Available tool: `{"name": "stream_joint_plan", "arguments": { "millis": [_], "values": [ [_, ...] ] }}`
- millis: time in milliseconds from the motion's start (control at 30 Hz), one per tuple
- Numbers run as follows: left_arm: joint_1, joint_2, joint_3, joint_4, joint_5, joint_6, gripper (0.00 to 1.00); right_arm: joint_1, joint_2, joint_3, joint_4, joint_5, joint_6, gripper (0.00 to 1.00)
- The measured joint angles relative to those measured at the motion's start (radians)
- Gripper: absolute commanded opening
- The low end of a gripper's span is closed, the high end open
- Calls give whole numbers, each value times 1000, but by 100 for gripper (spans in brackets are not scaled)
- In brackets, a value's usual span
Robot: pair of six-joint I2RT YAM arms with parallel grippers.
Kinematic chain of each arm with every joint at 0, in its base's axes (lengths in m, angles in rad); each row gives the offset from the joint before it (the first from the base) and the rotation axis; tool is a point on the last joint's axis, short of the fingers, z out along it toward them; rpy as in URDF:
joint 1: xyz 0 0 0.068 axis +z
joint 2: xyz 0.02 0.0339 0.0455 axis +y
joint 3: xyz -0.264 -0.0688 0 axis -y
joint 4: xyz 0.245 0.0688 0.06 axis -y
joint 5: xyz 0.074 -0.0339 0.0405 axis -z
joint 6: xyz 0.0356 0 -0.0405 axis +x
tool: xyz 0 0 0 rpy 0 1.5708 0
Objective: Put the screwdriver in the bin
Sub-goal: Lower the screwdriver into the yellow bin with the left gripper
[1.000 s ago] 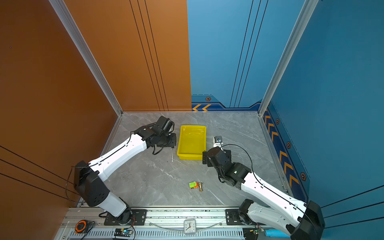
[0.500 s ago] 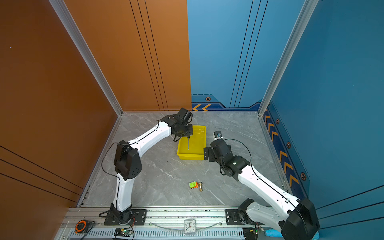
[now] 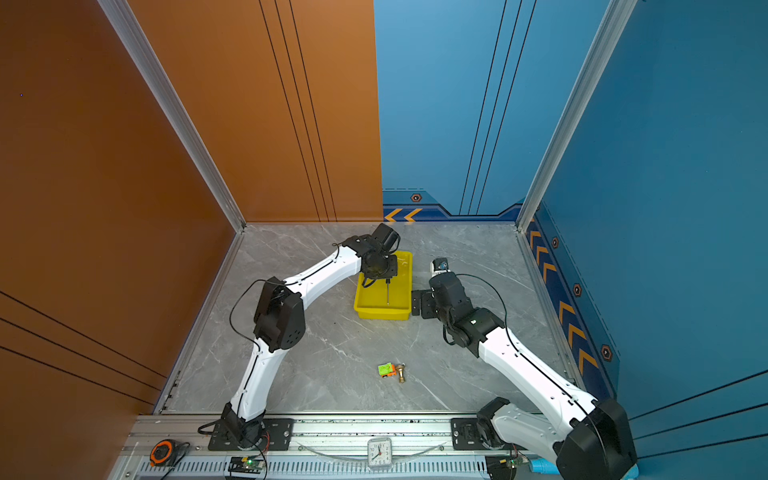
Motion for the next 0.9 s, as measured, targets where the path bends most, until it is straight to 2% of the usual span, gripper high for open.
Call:
{"name": "stream_joint_plan", "arguments": {
  "millis": [900],
  "values": [
    [12,94,33,-6,-16,-7,0,-6,3,-2,7,-23,2,100]
  ]
}}
